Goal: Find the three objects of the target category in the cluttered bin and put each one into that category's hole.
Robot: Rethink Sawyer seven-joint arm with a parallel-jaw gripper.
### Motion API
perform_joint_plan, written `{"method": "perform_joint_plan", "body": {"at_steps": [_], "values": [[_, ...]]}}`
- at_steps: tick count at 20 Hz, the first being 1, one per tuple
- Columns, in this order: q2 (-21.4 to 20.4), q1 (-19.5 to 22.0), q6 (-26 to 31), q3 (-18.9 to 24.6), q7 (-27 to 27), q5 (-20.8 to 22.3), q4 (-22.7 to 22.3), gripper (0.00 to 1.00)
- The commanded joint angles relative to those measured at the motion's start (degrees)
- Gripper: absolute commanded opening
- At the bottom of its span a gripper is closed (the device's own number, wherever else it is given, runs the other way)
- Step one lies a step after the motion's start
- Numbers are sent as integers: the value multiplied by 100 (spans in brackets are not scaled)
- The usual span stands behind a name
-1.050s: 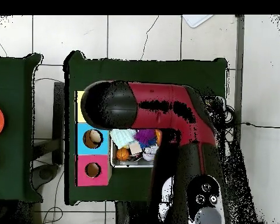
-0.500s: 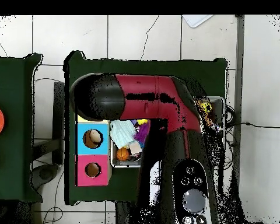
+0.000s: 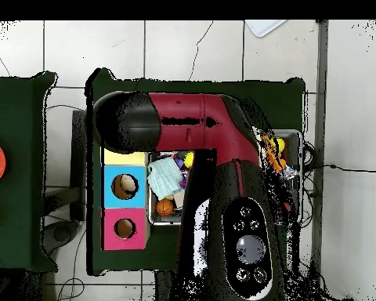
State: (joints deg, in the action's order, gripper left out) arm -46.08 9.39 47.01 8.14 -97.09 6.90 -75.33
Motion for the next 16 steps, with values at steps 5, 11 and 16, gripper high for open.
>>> {"method": "perform_joint_plan", "body": {"at_steps": [5, 11, 16], "values": [[589, -37, -598, 120, -526, 188, -23, 0], [851, -70, -866, 80, -537, 234, 64, 0], [944, -53, -1070, 69, -516, 246, 32, 0]]}}
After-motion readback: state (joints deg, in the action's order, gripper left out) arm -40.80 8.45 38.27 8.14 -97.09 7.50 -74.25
